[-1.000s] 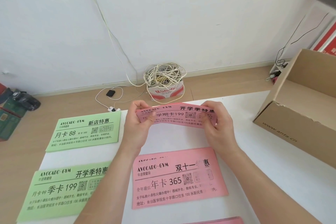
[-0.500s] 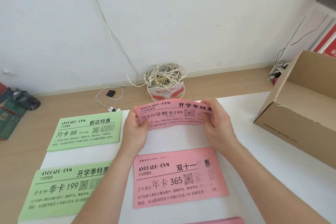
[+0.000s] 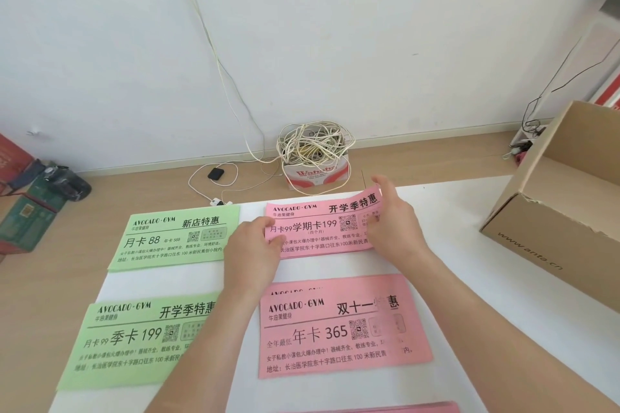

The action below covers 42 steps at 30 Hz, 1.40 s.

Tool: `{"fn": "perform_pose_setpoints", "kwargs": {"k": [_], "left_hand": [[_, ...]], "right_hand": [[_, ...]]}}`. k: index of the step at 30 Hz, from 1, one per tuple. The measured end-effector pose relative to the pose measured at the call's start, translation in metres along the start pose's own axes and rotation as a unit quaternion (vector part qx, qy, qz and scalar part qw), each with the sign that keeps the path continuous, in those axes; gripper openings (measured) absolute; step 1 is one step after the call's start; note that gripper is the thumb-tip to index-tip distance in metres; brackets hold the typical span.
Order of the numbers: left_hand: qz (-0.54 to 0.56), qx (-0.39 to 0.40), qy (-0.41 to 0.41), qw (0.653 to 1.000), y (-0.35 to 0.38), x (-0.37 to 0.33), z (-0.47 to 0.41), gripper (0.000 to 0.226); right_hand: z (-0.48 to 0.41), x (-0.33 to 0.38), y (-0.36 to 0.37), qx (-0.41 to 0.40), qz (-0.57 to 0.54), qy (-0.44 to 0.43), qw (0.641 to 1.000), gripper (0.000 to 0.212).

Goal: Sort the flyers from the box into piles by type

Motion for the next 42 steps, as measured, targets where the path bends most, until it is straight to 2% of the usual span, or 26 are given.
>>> {"fn": "perform_pose_setpoints", "kwargs": {"k": [5, 10, 14, 21, 22, 24, 25, 27, 29, 32, 38, 42], "left_hand": [[-0.025, 0.004, 0.002, 1.0, -0.002, 0.0, -0.006, 0.038], [-0.048, 0.015, 0.01, 0.999, -0.002, -0.003, -0.008, 0.039], [-0.058, 0.015, 0.017, 0.998, -0.002, -0.006, -0.011, 0.039], [-0.133, 0.02, 0.026, 0.991, -0.002, -0.007, -0.013, 0.037], [-0.154, 0.01, 0.038, 0.987, -0.004, -0.008, -0.014, 0.037], [-0.166, 0.01, 0.115, 0.979, -0.004, -0.013, -0.018, 0.04], [-0.157, 0.036, 0.167, 0.973, -0.001, -0.016, -0.021, 0.045], [-0.15, 0.138, 0.235, 0.95, 0.006, -0.022, -0.029, 0.057], [-0.165, 0.221, 0.252, 0.928, 0.01, -0.025, -0.038, 0.061], [-0.158, 0.274, 0.245, 0.916, 0.01, -0.027, -0.049, 0.059], [-0.146, 0.257, 0.263, 0.918, 0.011, -0.026, -0.049, 0.059], [-0.129, 0.243, 0.262, 0.925, -0.004, -0.035, -0.037, 0.06]], "right_hand": [[-0.002, -0.001, 0.003, -0.041, 0.025, 0.006, 0.999, 0.065], [-0.002, -0.003, 0.003, -0.053, 0.088, 0.021, 0.995, 0.036], [-0.006, -0.005, 0.001, -0.044, 0.104, 0.034, 0.993, 0.027], [-0.01, -0.005, 0.001, -0.048, 0.145, 0.026, 0.988, 0.028], [-0.009, -0.005, -0.001, -0.052, 0.157, 0.026, 0.986, 0.028], [-0.009, -0.003, -0.003, -0.061, 0.195, 0.011, 0.979, 0.028], [-0.01, -0.001, -0.004, -0.061, 0.217, -0.006, 0.974, 0.029], [-0.012, 0.002, -0.003, -0.046, 0.246, -0.032, 0.968, 0.029], [-0.013, 0.004, 0.0, -0.024, 0.251, -0.048, 0.967, 0.028], [-0.013, 0.004, 0.004, 0.0, 0.266, -0.079, 0.961, 0.027], [-0.01, -0.002, -0.001, 0.058, 0.261, -0.11, 0.957, 0.033], [0.011, 0.002, -0.02, 0.076, 0.187, -0.136, 0.97, 0.053]]}}
Point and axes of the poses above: each hand's wrist, its own z-axis away from the middle knuckle, its own y-axis out of the palm, x = y × z, the point moved 3 cm from there along -z, towards the middle knuckle, and after that the axes turned 6 degrees about y, right-handed, at the moved point
